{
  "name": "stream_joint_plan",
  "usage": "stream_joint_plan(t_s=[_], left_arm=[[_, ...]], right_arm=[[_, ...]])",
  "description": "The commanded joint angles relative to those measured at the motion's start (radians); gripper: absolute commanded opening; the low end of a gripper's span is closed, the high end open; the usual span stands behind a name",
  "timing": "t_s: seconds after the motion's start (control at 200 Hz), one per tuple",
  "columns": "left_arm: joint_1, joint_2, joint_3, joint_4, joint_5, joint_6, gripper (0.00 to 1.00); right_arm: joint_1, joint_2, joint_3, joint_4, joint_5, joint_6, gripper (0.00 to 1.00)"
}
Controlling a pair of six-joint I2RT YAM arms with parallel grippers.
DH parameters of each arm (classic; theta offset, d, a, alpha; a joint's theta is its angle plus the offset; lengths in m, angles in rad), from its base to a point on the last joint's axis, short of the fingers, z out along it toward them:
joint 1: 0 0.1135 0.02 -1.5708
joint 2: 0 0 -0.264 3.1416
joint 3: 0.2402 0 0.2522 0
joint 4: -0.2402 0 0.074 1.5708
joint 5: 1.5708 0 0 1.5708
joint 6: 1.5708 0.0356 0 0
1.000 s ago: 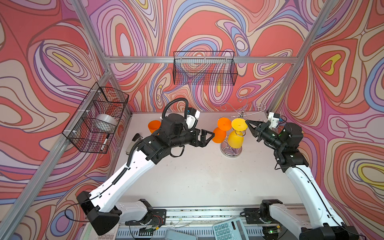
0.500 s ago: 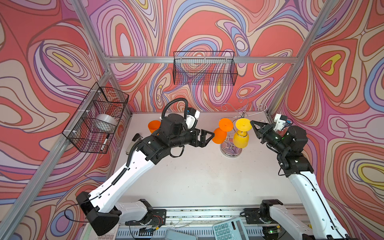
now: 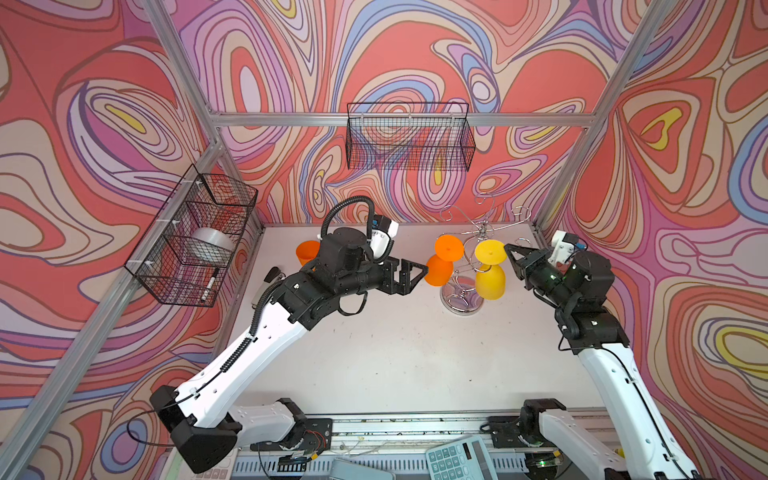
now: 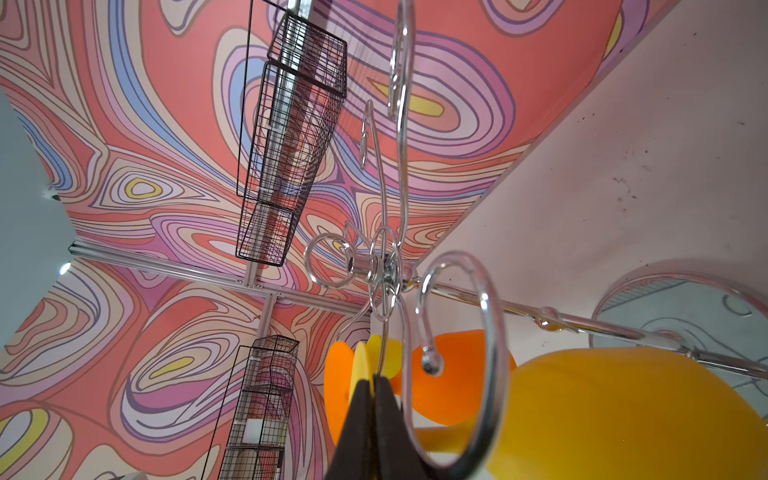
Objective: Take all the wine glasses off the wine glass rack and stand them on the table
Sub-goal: 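Slide the yellow glass off its rack hook with the right gripper, then carry the yellow glass up and toward the left gripper with the right gripper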
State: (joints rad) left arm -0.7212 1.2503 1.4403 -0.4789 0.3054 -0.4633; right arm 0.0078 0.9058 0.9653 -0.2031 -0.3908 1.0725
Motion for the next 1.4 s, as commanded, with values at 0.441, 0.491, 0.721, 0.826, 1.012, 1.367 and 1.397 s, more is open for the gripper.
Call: stream_joint_plan(t_s=[0.441, 0.491, 0.721, 0.826, 1.012, 1.367, 1.397], left_arm=[[-0.004, -0.011, 0.02, -0.003, 0.004, 0.02, 0.9], [-0.004, -0.009, 0.022, -0.004, 0.004, 0.02, 0.9], [-0.004, -0.002, 0.026, -0.004, 0.006, 0.022, 0.9], [-0.004, -0.002, 0.025, -0.006, 0.003, 0.027, 0.9], [0.033, -0.013, 0.025, -0.03, -0.022, 0.045, 0.9], [0.141, -0.051, 0.005, -0.044, -0.003, 0.005, 0.9], [0.144, -0.052, 0.003, -0.043, -0.001, 0.001, 0.9]], right_arm=[[0.003, -0.081, 0.109, -0.276, 0.02, -0.119, 0.0], [0.003, -0.092, 0.116, -0.303, 0.019, -0.13, 0.0], [0.003, -0.104, 0.161, -0.38, -0.071, -0.157, 0.0], [0.003, -0.101, 0.156, -0.371, -0.131, -0.145, 0.0], [0.004, -0.095, 0.123, -0.321, -0.209, -0.115, 0.0], [0.035, -0.063, 0.093, -0.168, -0.269, -0.031, 0.0], [0.049, -0.057, 0.092, -0.155, -0.262, -0.026, 0.0]])
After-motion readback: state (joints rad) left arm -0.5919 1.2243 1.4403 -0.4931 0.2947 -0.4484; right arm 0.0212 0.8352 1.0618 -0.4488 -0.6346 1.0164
